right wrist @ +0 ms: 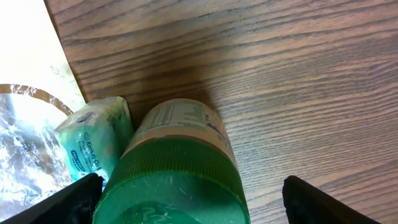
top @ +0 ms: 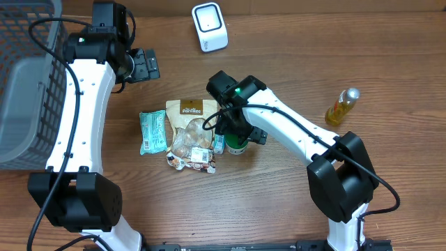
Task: Scan the item barcode
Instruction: 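Lower the right gripper around the green-lidded jar and close it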
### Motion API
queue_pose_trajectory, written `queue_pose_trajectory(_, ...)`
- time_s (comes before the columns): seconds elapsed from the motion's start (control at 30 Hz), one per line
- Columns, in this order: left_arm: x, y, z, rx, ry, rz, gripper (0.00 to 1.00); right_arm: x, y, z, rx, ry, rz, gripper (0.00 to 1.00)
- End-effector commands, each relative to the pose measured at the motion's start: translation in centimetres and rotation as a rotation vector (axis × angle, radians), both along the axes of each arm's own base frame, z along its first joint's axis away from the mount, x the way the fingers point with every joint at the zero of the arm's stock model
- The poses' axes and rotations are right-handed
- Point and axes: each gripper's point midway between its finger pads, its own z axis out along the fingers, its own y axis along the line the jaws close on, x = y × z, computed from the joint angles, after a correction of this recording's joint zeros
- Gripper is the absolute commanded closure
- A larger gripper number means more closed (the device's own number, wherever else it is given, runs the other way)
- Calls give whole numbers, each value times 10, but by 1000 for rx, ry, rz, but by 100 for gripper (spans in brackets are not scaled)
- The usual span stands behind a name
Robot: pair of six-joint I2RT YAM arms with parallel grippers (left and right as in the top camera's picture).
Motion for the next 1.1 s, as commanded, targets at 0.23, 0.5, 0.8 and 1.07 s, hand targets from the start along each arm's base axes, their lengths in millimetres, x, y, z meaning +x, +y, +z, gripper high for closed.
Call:
queue_pose_trajectory(0.23, 1, -3, 7, -4, -20, -3, 0, 5, -25, 2, -139, -52, 2, 11)
queue_pose_trajectory(0.5, 1, -3, 7, -4, -20, -3, 0, 11, -36, 5, -200, -91, 3, 10)
queue_pose_trajectory(0.8, 1, -3, 7, -4, -20, -3, 0, 18, -42, 8, -241, -129, 3, 9)
queue_pose_trajectory(1.07, 1, -3, 7, -4, -20, -3, 0, 8, -18, 1, -101, -62, -11, 12)
